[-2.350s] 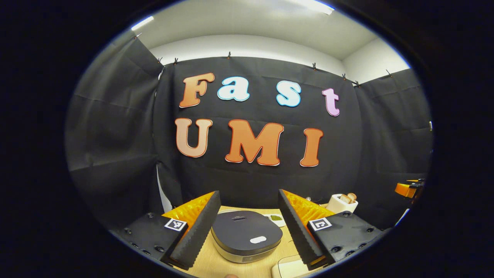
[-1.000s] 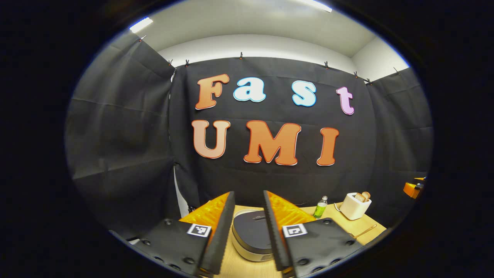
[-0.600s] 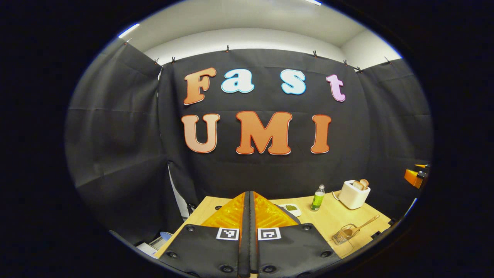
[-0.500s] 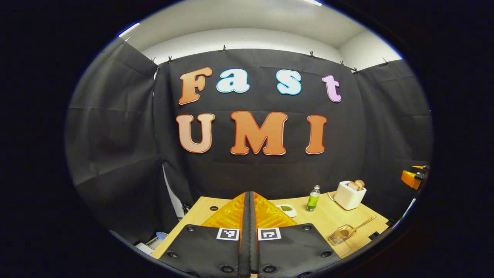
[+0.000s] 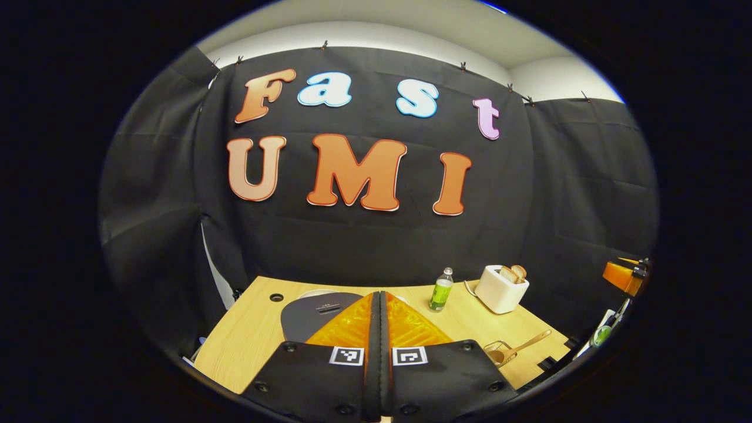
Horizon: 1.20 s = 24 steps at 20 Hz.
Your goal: Close the left gripper, press the button to open the rice cooker; take a wooden spoon from the chopstick holder with the right hand, scoop a spoonful of rice and pour it into the rice cooker, then put the wooden spoon back into the chopstick holder.
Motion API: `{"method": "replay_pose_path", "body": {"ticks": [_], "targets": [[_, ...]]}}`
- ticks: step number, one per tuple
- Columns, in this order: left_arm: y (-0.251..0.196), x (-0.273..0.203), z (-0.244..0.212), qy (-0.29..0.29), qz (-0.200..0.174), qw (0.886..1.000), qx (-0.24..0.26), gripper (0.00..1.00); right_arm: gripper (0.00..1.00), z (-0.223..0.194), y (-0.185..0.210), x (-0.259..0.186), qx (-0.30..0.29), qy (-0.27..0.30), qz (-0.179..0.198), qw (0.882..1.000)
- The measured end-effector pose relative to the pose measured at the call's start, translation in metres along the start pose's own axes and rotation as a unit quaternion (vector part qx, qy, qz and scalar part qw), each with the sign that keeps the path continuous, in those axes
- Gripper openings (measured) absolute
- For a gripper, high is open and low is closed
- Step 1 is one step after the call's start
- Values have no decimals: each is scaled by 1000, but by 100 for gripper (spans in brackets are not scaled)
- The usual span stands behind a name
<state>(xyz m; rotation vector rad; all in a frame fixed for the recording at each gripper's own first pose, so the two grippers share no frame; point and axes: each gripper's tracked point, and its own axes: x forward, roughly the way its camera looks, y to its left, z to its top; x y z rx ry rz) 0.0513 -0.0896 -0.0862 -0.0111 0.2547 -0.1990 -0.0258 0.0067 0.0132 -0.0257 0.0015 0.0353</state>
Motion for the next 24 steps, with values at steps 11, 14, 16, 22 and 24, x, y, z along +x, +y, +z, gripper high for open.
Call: {"method": "replay_pose_path", "body": {"ticks": [11, 14, 16, 22, 24], "targets": [[6, 74, -109, 123, -1, 992, -6, 1, 95, -15, -14, 1, 1, 21, -13, 1000], [11, 78, -140, 158, 5, 987, 2, 1, 95, -16, -19, 1, 0, 25, -18, 1000], [13, 74, -157, 182, 7, 983, 5, 4, 95, -17, -21, 1, 2, 27, -20, 999], [12, 79, -162, 216, 1, 976, 30, 4, 95, -26, -16, 7, 10, 39, -14, 999], [12, 80, -155, 199, -2, 980, 3, 5, 95, -30, -10, 8, 13, 43, -6, 999]]}}
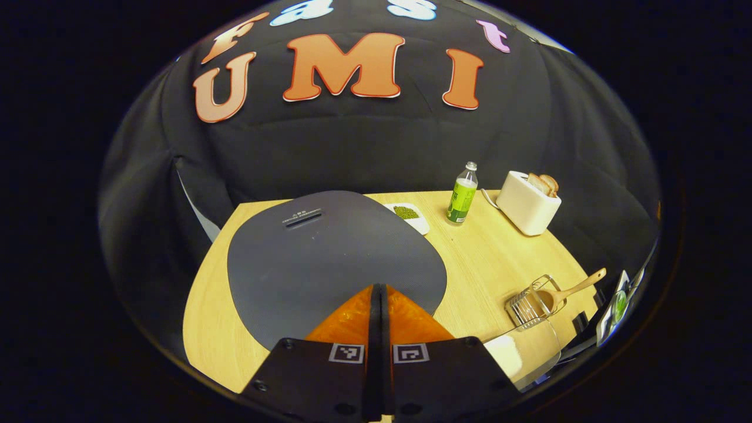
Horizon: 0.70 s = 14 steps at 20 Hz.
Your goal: Close the left gripper, press the button to open the rice cooker; take a wooden spoon from the chopstick holder with the right hand, scoop a spoonful of rice and pour it into the rice cooker, then put the wooden spoon back into the chopstick holder.
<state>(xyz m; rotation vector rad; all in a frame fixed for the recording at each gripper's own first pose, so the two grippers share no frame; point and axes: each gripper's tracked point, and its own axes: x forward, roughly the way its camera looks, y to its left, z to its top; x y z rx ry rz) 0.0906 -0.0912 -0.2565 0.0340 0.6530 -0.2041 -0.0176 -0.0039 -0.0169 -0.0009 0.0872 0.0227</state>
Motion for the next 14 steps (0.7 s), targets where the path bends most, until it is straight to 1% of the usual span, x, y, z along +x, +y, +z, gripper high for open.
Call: {"method": "replay_pose_path", "body": {"ticks": [1, 2, 3, 5, 6, 7, 8, 10, 13, 14], "targets": [[1, -3, 1, -11, -2, 1000, -7, 5, 95, 0, 3, 0, -1, 0, 6, 1000], [6, -8, 2, -16, 10, 1000, -11, 4, 95, 0, 2, -1, -4, -1, 9, 1000], [7, -18, 12, -35, 15, 999, -16, 4, 95, 2, 0, 0, -6, -5, 8, 1000], [12, -41, 51, -99, 28, 995, -16, 7, 95, 5, 1, 2, -3, -10, 8, 1000], [18, -60, 73, -128, 38, 991, -12, 2, 95, 3, 3, 1, 0, -9, 12, 1000], [21, -80, 91, -157, 45, 986, -10, 4, 95, 3, 5, 1, 3, -8, 16, 1000], [24, -99, 108, -180, 50, 982, -10, 4, 95, 1, 5, 2, 5, -8, 18, 1000], [27, -125, 124, -205, 49, 977, -18, 4, 95, 0, 4, 3, 8, -10, 19, 1000], [37, -161, 134, -233, 62, 970, -21, 4, 95, -7, -1, 9, 13, -13, 20, 1000], [37, -170, 137, -243, 59, 968, -20, 4, 95, -11, -4, 13, 15, -13, 18, 1000]]}}
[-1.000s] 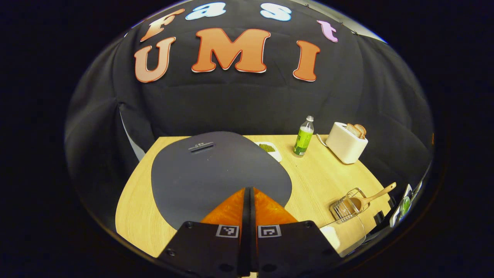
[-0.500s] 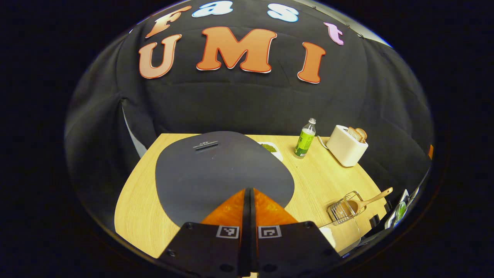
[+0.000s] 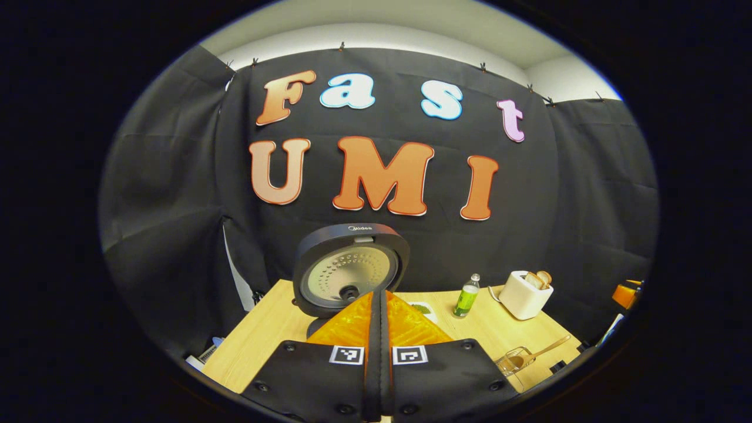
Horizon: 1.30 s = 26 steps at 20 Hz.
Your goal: Close the left gripper, press the button to open the rice cooker; take a wooden spoon from the chopstick holder with the right hand, scoop a spoonful of rice and pour it into the rice cooker, then put the wooden spoon back into the chopstick holder.
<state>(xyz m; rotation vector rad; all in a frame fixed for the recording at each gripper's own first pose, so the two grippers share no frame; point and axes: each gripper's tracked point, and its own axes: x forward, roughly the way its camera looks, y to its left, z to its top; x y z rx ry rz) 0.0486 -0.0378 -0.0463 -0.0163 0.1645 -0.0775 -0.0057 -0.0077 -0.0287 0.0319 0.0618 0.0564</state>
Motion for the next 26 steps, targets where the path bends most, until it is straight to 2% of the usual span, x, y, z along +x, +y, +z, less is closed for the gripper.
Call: {"method": "replay_pose_path", "body": {"ticks": [3, 4, 6, 8, 9, 12, 13, 14, 18, 23, 25, 26], "targets": [[13, -15, 13, -15, 16, 1000, 2, 2, 95, -10, -10, 12, -10, -9, -10, 1000], [20, -20, 16, -19, 30, 999, 4, 4, 95, -15, -10, 16, -7, -7, -7, 1000], [38, -30, 26, -29, 63, 998, 7, 2, 95, -30, -12, 26, 8, 1, -3, 1000], [47, -45, 31, -39, 78, 996, 2, 5, 95, -47, -16, 39, 28, 9, 0, 1000], [50, -46, 27, -38, 87, 995, 0, 22, 95, -56, -17, 43, 36, 14, 1, 999], [63, -62, 27, -38, 107, 993, -4, 34, 95, -83, -18, 58, 61, 30, 5, 998], [65, -68, 28, -39, 110, 993, -7, 63, 95, -95, -19, 63, 69, 42, 6, 997], [70, -68, 30, -44, 116, 992, -8, 64, 95, -106, -18, 66, 75, 52, 6, 996], [84, -90, 42, -67, 151, 986, 6, 98, 95, -138, -23, 81, 104, 78, -2, 991], [96, -104, 41, -68, 184, 980, 16, 98, 95, -179, -19, 92, 168, 125, -1, 978], [100, -107, 36, -62, 194, 979, 19, 98, 87, -190, -15, 94, 197, 143, -1, 970], [101, -107, 34, -60, 197, 978, 19, 98, 78, -194, -12, 93, 208, 150, 1, 967]]}}
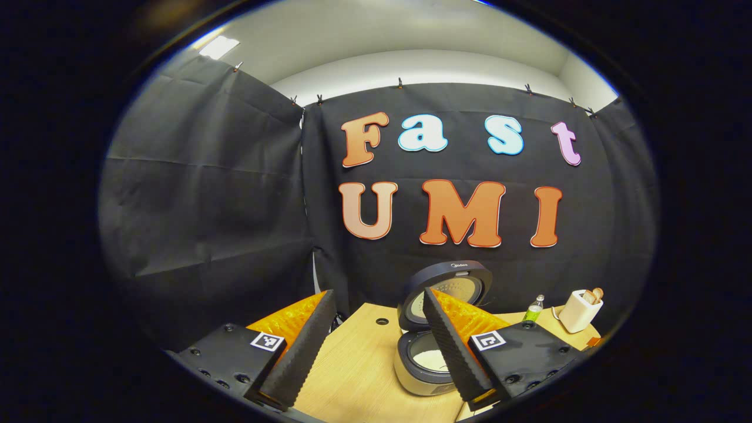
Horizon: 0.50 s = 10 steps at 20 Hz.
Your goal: Close the left gripper, press the button to open the rice cooker; take a wooden spoon from the chopstick holder with the right hand, scoop a spoonful of rice and pour it into the rice cooker, then put the wooden spoon back into the chopstick holder.
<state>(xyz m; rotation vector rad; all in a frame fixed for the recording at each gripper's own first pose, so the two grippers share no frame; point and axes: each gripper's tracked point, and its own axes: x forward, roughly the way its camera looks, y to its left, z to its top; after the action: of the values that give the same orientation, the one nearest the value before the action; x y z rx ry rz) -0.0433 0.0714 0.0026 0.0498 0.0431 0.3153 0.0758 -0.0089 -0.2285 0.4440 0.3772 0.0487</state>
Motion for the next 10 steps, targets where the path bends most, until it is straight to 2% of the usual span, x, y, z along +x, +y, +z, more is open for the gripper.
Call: {"method": "replay_pose_path", "body": {"ticks": [3, 4, 6, 10], "targets": [[-1, 3, -9, 11, 0, 1000, -2, 98, 61, -6, 0, 2, 30, 14, 5, 999], [-2, 4, -12, 16, -2, 1000, -4, 98, 51, -7, 2, 1, 39, 19, 9, 999], [-3, 7, -19, 25, -3, 1000, -5, 98, 41, -10, 7, 2, 63, 36, 22, 997], [0, 11, -20, 26, -1, 1000, -9, 99, 31, -8, 16, 8, 95, 42, 13, 994]]}}
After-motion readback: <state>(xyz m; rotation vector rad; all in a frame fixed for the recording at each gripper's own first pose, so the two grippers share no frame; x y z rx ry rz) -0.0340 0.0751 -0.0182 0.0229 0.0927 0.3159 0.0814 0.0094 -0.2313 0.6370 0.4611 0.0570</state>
